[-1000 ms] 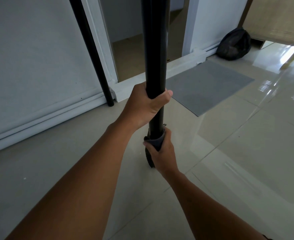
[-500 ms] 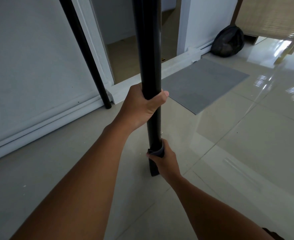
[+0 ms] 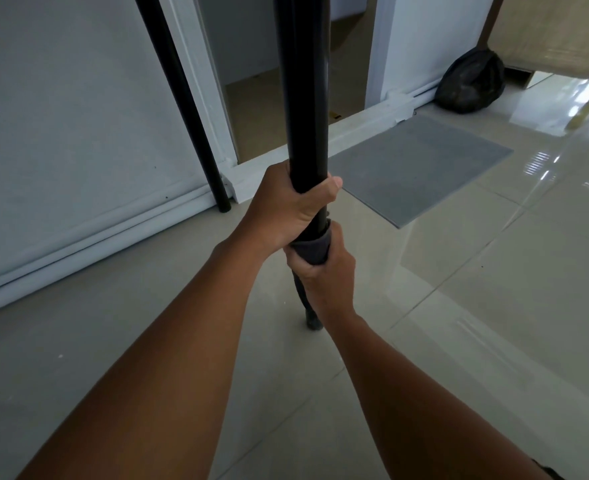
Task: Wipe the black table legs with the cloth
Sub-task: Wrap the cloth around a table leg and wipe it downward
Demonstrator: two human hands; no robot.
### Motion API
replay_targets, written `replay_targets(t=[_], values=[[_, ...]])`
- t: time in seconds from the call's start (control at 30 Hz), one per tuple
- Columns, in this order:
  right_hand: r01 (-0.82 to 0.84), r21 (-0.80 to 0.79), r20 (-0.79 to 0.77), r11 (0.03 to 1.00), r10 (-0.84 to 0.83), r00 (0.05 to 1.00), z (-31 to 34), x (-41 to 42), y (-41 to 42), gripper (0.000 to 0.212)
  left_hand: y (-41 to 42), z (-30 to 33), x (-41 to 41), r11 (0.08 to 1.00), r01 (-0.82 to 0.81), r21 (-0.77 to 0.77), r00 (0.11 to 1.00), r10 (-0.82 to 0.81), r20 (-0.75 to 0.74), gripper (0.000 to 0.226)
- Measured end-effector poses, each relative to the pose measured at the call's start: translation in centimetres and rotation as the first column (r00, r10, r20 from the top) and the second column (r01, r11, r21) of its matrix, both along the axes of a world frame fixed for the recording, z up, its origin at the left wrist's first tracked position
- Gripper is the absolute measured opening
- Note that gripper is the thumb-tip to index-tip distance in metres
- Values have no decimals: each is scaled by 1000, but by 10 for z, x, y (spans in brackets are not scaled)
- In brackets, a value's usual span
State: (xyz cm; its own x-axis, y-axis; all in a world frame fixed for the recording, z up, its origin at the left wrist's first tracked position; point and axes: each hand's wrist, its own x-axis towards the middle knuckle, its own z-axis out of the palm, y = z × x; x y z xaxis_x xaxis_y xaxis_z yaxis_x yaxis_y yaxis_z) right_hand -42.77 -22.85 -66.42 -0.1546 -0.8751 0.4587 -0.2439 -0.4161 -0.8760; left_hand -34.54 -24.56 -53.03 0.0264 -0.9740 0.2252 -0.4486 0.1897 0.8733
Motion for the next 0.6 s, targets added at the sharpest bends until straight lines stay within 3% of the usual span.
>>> replay_targets(t=[0.2,0.3,0.47,0.6], values=[[-55,55,30,997,54,998,-15,-1,0,53,-2,-2,-1,1000,-10,-11,1000,10,-26,27],[-93,169,-1,981,95,995,-37,-3,0,61,-3,-5,-1,999,-3,-50,999,1,-52,26],[-211,463,52,861,211,976,-95,-13,5,62,-7,-14,3,996,16,-92,999,-19,-41,26],[-235,584,52,777,254,966,-115,-19,9,60,-9,-19,8,995,74,-67,997,-74,5,29]])
